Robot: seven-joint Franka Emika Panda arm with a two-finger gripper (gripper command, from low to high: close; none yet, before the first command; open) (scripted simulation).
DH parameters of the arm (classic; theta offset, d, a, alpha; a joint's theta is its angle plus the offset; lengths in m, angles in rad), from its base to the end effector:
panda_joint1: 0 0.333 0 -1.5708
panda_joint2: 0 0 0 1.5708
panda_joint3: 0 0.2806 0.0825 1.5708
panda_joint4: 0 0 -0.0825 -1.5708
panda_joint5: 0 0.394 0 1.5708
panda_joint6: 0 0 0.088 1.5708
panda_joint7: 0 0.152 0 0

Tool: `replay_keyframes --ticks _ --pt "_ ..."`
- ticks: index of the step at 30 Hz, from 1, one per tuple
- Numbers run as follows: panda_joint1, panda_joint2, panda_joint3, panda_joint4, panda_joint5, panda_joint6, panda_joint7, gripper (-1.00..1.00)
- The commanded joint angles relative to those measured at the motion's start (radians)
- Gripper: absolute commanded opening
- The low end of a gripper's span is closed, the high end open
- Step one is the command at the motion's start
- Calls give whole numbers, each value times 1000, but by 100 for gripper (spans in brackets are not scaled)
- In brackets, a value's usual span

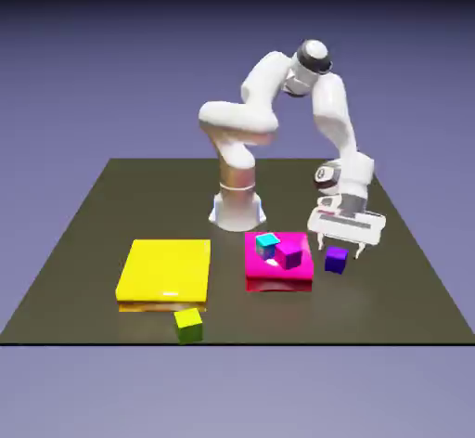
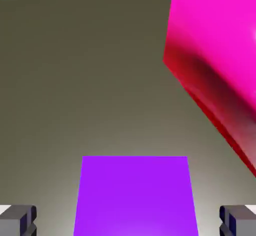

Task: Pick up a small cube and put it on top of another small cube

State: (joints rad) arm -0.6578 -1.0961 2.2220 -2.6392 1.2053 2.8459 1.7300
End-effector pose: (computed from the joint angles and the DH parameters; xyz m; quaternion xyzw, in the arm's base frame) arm 0.2601 0.2692 0.0457 -0.7750 0.5462 -0.3133 0.0542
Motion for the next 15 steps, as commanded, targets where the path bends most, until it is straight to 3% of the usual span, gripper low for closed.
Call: replay_keyframes --ticks 1,10,15 --pt "0 0 0 0 0 0 0 -100" --pt "278 49 -245 -83 -204 -188 149 -100" --pt "118 57 -290 25 -170 -224 64 -100"
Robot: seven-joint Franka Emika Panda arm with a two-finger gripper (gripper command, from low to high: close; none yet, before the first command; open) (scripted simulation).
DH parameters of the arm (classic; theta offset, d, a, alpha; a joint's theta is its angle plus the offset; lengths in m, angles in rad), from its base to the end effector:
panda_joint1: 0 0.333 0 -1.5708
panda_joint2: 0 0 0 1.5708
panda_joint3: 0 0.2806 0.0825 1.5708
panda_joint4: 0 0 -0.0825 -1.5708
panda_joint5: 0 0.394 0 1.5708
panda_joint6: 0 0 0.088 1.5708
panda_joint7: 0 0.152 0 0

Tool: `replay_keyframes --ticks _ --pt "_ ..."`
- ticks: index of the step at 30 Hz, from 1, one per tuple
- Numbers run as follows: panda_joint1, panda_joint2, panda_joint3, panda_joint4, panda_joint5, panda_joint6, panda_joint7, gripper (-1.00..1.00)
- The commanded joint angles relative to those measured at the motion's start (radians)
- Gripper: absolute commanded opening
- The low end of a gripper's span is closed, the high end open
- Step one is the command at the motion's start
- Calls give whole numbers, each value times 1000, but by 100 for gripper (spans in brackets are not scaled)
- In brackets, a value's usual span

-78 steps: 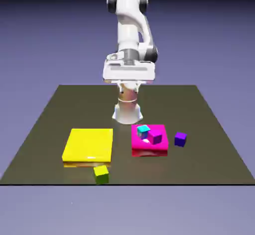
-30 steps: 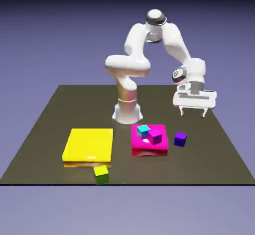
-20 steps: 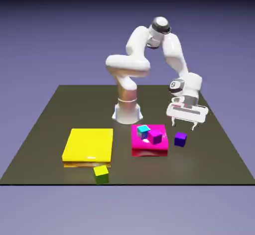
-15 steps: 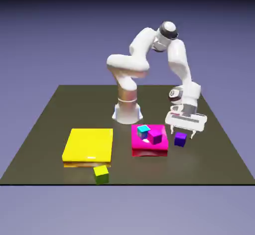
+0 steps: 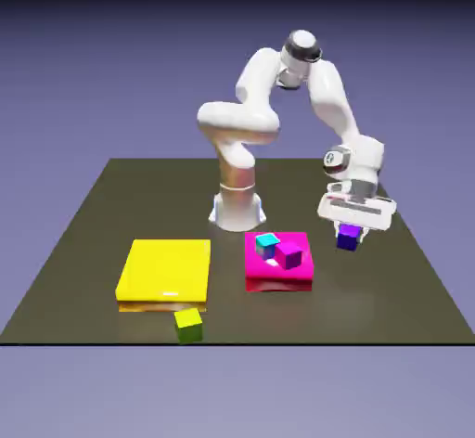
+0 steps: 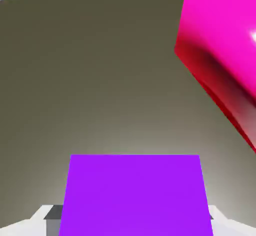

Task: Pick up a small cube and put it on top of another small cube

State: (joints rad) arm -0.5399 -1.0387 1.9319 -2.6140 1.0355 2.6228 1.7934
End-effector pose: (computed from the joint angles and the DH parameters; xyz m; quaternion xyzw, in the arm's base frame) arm 0.2703 0.3194 0.1133 -0.7699 0.5789 -0.2628 0.0558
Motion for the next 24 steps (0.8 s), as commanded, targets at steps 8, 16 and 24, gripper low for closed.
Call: replay_keyframes --ticks 8,16,24 --pt "-290 1 -87 162 45 -37 -144 -100" --pt "-580 2 -174 323 90 -72 -288 -100" --pt "-870 -49 -88 258 -26 -43 -204 -100"
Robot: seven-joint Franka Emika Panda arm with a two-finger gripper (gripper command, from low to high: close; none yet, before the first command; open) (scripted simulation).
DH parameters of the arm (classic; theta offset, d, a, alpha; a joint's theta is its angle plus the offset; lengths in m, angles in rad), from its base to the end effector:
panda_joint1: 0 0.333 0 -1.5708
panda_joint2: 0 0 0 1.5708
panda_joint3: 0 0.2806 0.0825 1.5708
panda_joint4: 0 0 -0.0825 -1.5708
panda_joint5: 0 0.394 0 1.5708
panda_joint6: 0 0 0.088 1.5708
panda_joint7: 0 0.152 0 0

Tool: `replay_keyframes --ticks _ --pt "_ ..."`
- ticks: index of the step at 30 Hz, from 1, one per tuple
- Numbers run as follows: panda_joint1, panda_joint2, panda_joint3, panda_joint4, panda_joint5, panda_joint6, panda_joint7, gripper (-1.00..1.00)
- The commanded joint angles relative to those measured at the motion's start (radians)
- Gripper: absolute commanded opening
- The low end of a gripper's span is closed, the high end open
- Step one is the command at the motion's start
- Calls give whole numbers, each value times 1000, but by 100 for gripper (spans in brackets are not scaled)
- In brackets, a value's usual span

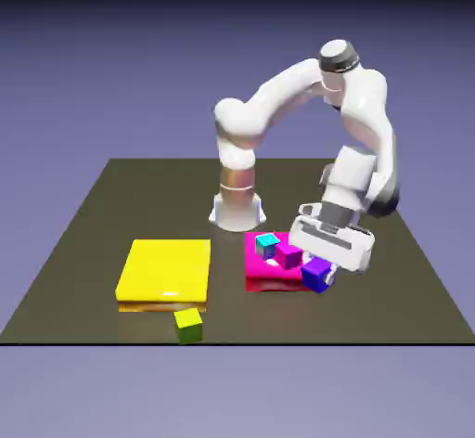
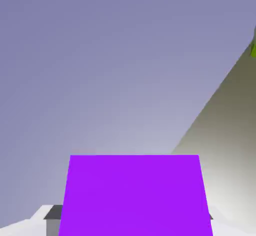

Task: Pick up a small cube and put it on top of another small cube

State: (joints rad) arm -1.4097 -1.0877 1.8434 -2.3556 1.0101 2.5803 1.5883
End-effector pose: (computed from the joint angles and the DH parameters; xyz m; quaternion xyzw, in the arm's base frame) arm 0.5113 0.0950 0.1687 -0.5882 0.7611 -0.2733 0.0072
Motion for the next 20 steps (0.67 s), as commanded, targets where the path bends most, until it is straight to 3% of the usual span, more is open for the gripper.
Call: replay_keyframes --ticks 1,11,16,17,20 --pt "-36 -7 11 -9 -16 3 12 -100" --pt "-335 -52 19 -14 -82 35 11 -100" --pt "-514 -92 190 60 26 159 -52 -100" --pt "-514 -92 190 60 26 159 -52 100" --pt "-441 -76 121 30 -18 109 -27 100"
